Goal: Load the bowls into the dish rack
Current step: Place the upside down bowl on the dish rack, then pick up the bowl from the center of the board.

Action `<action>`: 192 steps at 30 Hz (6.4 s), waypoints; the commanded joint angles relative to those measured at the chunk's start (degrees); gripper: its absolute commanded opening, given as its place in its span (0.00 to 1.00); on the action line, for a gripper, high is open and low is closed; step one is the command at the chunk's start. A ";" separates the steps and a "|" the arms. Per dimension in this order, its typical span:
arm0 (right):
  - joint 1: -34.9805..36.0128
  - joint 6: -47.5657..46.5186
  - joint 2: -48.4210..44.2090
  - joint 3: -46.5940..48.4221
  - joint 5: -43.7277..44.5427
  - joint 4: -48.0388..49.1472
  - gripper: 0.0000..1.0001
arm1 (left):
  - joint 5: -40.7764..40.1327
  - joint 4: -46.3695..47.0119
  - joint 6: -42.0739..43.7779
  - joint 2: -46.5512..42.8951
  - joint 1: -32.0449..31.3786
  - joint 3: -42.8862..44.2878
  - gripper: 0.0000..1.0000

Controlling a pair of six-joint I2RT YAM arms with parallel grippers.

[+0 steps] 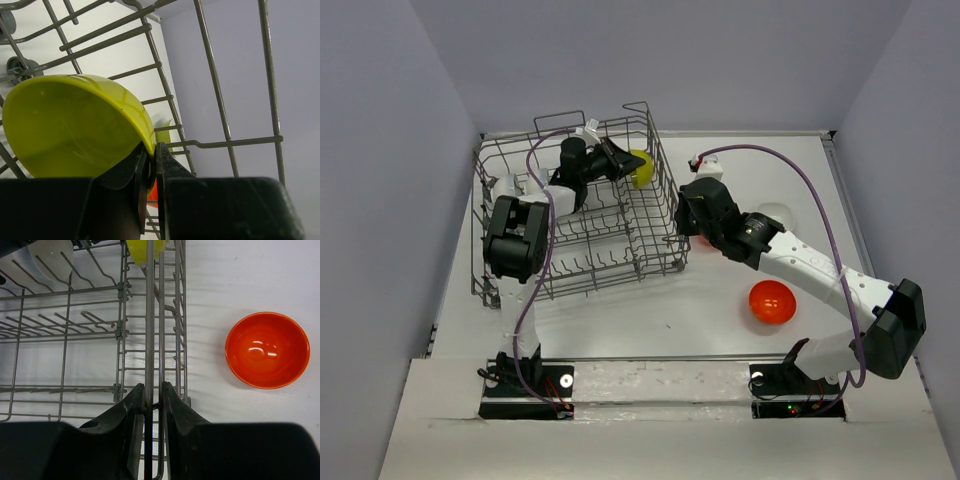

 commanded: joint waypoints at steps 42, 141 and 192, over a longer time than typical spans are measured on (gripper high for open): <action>0.32 2.26 1.88 -0.32 -4.49 1.34 0.08 | -7.42 -24.40 17.35 -8.15 1.03 9.57 0.00; -7.12 4.27 -13.77 2.77 34.40 -9.38 0.66 | -26.93 -29.25 36.96 -43.74 -8.62 1.13 0.33; -50.12 16.85 9.35 -15.35 -2.91 10.65 0.65 | -27.99 -29.77 41.45 -50.43 -13.47 -2.56 0.40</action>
